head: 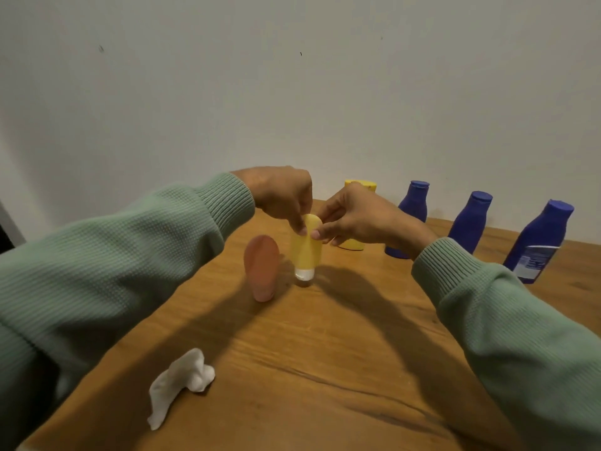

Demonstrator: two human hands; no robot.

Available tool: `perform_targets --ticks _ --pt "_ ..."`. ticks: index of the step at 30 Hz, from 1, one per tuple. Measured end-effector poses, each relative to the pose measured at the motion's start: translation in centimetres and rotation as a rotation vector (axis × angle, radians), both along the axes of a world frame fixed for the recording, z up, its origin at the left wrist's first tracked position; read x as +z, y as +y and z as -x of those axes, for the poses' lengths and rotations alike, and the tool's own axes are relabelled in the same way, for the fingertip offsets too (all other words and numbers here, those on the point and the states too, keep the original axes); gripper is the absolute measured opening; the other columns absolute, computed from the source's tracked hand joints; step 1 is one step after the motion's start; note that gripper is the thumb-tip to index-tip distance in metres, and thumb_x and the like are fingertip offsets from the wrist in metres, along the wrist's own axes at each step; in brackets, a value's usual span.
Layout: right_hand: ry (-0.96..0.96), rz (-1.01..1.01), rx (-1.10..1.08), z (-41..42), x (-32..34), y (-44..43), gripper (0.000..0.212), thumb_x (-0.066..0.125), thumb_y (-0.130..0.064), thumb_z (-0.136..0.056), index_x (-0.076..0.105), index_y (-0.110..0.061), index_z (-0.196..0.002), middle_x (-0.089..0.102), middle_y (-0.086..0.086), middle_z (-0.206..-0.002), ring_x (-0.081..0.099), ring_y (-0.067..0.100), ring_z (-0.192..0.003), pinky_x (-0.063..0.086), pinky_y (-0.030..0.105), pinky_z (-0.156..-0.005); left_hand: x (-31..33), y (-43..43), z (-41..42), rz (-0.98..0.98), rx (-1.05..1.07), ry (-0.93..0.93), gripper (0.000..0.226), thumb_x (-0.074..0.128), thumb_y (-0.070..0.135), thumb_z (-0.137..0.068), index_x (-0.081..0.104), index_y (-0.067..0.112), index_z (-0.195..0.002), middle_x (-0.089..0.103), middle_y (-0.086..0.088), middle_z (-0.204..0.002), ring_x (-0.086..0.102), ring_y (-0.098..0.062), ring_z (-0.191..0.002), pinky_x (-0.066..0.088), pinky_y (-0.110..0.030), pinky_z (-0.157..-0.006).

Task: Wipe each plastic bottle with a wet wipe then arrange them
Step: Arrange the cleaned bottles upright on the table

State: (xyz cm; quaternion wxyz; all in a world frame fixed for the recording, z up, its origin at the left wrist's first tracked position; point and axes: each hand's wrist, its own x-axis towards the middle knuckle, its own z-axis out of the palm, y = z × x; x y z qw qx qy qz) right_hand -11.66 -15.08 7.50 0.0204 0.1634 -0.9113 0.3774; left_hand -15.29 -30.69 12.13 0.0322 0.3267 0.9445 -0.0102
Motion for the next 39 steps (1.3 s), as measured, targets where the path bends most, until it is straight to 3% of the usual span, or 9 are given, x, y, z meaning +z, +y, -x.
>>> perform_targets --ticks 5,8,13,17,24,30,39 --pt "0.124 0.026 -0.135 3.7 0.8 -0.3 0.025 0.074 -0.017 -0.078 0.071 -0.004 -0.099 0.072 0.008 -0.083 0.070 0.014 -0.072 0.060 0.030 -0.066 0.6 0.4 3.3 -0.125 0.064 0.112 0.017 0.075 0.024 -0.084 0.073 0.013 -0.097 0.070 -0.001 -0.085 0.060 -0.011 -0.073 0.050 -0.031 -0.071" --pt "0.141 0.012 -0.198 5.8 0.5 -0.7 0.024 0.074 -0.016 -0.079 0.071 -0.004 -0.099 0.071 0.009 -0.084 0.069 0.017 -0.073 0.060 0.032 -0.067 -0.1 0.6 5.4 -0.190 0.099 0.115 0.022 0.074 0.020 -0.084 0.072 0.010 -0.104 0.071 -0.005 -0.094 0.063 -0.016 -0.080 0.055 -0.034 -0.079" --pt "0.127 -0.010 -0.272 8.4 -0.6 -0.8 0.024 0.077 -0.016 -0.076 0.072 -0.006 -0.098 0.071 0.008 -0.085 0.068 0.018 -0.075 0.059 0.039 -0.072 -1.8 0.6 7.7 -0.261 0.119 0.094 0.027 0.074 0.020 -0.084 0.071 0.008 -0.108 0.068 -0.006 -0.097 0.063 -0.022 -0.087 0.054 -0.035 -0.080" --pt "0.113 -0.020 -0.300 9.5 -1.4 -1.1 0.026 0.077 -0.017 -0.076 0.071 -0.006 -0.099 0.070 0.008 -0.088 0.067 0.018 -0.078 0.058 0.040 -0.075 -2.7 0.4 8.8 -0.286 0.124 0.074 0.030 0.075 0.020 -0.084 0.070 0.008 -0.110 0.069 -0.010 -0.106 0.063 -0.024 -0.093 0.055 -0.038 -0.084" --pt "0.105 -0.050 -0.327 10.2 -2.5 -1.6 0.023 0.077 -0.018 -0.076 0.072 -0.008 -0.097 0.070 0.006 -0.085 0.067 0.017 -0.074 0.059 0.040 -0.072 -3.7 -0.1 9.2 -0.294 0.138 0.048 0.030 0.071 0.018 -0.087 0.069 0.005 -0.114 0.069 -0.013 -0.107 0.059 -0.021 -0.085 0.047 -0.030 -0.073" --pt "0.108 -0.067 -0.340 10.0 -2.6 -2.0 0.030 0.076 -0.019 -0.077 0.070 -0.006 -0.103 0.070 0.007 -0.091 0.066 0.019 -0.078 0.058 0.039 -0.074 -4.2 -0.2 9.3 -0.330 0.145 0.036 0.035 0.071 0.017 -0.087 0.066 0.006 -0.120 0.067 -0.013 -0.117 0.064 -0.026 -0.098 0.055 -0.038 -0.087" --pt "0.097 -0.082 -0.356 9.5 -2.0 -2.2 0.038 0.077 -0.021 -0.075 0.068 -0.004 -0.108 0.070 0.009 -0.098 0.065 0.018 -0.076 0.057 0.033 -0.072 -4.3 -0.2 9.2 -0.344 0.159 0.030 0.039 0.073 0.020 -0.086 0.065 0.008 -0.122 0.066 -0.011 -0.120 0.064 -0.025 -0.101 0.055 -0.042 -0.091"
